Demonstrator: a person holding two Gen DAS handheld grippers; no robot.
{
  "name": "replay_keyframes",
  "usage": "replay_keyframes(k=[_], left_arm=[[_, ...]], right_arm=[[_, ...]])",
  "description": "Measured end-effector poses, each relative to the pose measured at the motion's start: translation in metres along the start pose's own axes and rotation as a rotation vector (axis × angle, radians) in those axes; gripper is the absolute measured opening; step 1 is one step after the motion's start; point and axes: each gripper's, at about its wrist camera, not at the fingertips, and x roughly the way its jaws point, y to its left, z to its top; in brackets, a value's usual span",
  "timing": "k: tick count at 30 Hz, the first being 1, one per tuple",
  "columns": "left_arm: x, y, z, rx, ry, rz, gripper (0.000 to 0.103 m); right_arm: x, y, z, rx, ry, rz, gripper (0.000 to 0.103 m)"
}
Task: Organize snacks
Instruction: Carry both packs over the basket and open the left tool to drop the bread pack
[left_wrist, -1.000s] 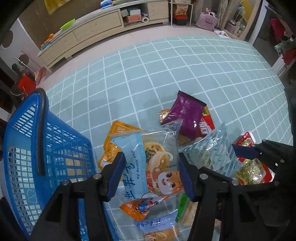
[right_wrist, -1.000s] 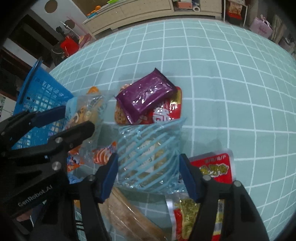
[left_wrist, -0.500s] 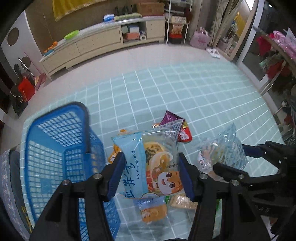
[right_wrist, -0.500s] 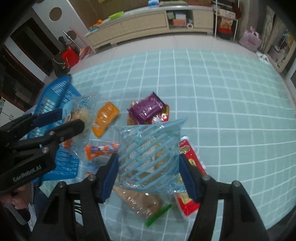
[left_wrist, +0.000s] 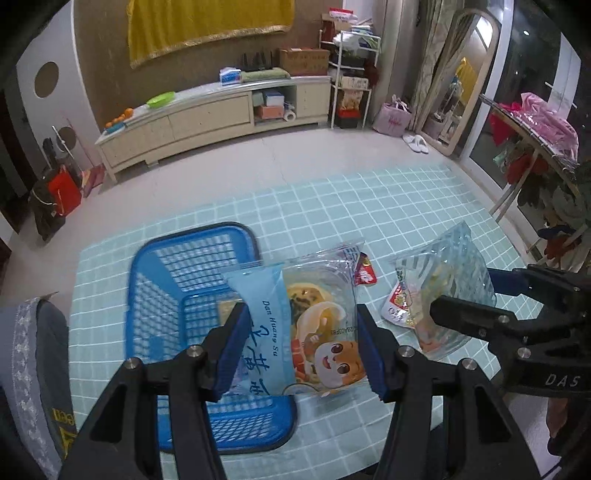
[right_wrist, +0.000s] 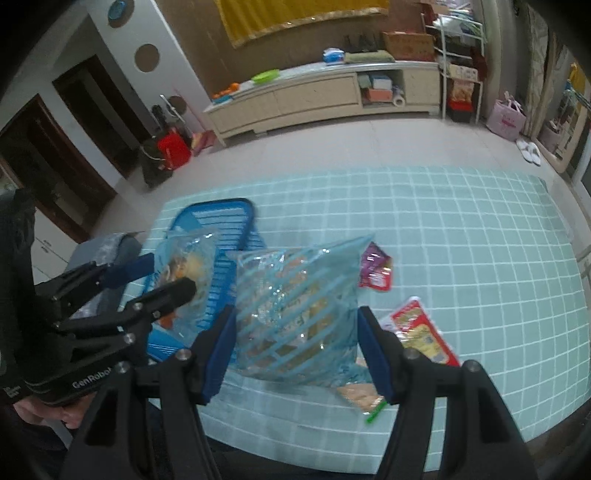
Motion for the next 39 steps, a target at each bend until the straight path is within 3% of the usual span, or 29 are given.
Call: replay_keyframes(k=[8, 15, 24, 31, 39], left_arm=[[-0.026, 0.048, -0.011, -0.039, -0.02, 0.03, 0.055], [-0.026, 0.091, -0.024, -0.089, 0.0, 0.056, 0.055], [0.016, 0.114, -0.029, -0.077, 0.07, 0.074, 0.055], [0.058, 0.125, -0.033, -0.065, 0.145, 0.062, 0.055], [0.082, 0.135, -0.029, -0.094, 0.182, 0.051, 0.057]], right_arm=[[0.009, 0.053, 0.002, -0.048, 0.014, 0.035, 0.068], [0.035, 0.085, 0.01, -0.072, 0.059, 0.071, 0.069], [0.074, 0.102, 0.017, -0.097, 0.108, 0.055, 0.069], [0.103, 0.094, 0.024, -0.072, 0.138, 0.06, 0.069], [0.107, 0.083, 0.024, -0.059, 0.152, 0.052, 0.069]])
